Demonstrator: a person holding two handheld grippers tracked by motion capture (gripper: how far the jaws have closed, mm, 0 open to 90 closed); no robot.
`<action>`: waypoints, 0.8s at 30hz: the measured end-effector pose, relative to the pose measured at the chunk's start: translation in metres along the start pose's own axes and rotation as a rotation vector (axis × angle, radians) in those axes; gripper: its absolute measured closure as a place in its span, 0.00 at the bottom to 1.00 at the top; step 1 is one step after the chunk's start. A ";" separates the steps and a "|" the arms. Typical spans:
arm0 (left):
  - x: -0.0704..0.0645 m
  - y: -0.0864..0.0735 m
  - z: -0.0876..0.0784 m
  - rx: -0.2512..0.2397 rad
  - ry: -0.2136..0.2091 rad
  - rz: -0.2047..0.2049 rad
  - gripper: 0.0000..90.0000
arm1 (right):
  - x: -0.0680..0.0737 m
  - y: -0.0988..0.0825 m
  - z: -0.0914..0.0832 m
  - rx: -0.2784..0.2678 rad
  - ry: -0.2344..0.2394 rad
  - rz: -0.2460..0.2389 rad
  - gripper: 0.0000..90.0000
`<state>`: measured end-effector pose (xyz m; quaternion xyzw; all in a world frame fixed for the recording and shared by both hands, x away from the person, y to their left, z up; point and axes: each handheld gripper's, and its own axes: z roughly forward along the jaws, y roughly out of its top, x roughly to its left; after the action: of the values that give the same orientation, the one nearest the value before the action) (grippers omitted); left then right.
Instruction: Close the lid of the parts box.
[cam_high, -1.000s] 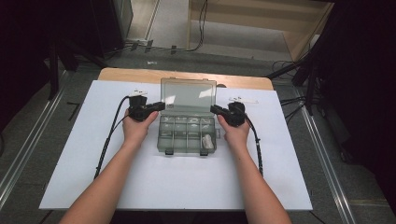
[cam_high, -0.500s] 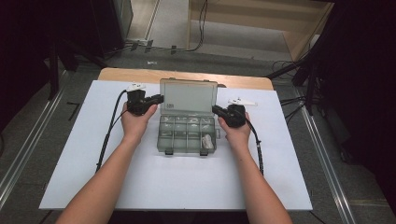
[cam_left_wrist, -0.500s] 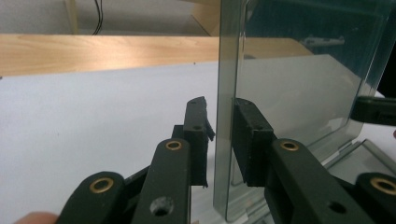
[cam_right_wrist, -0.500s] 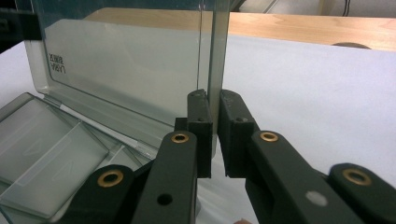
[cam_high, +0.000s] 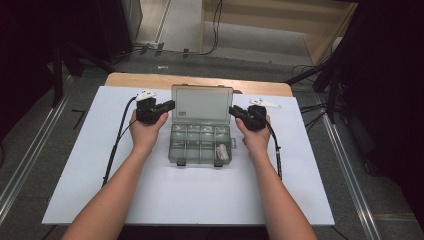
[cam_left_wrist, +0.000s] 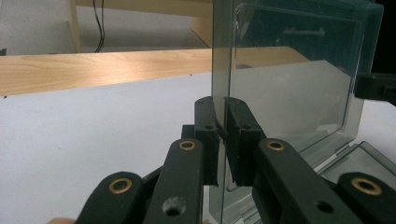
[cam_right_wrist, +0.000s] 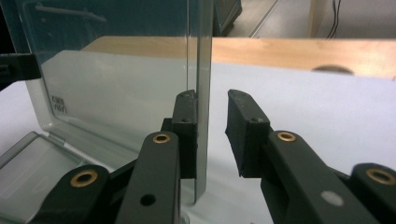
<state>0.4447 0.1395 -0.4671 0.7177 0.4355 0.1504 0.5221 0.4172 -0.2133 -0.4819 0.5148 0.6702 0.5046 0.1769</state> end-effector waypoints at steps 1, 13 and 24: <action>-0.001 0.000 0.000 0.000 0.001 0.004 0.93 | 0.001 0.004 -0.001 -0.005 0.002 0.000 0.80; -0.001 -0.001 -0.001 -0.009 0.000 0.010 0.93 | 0.005 0.022 0.001 0.009 0.006 0.044 0.92; 0.002 0.005 -0.017 -0.026 -0.057 0.016 0.87 | 0.010 0.019 -0.004 -0.012 -0.015 -0.014 0.92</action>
<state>0.4374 0.1511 -0.4562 0.7184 0.4127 0.1397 0.5422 0.4197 -0.2075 -0.4605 0.5128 0.6695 0.5033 0.1886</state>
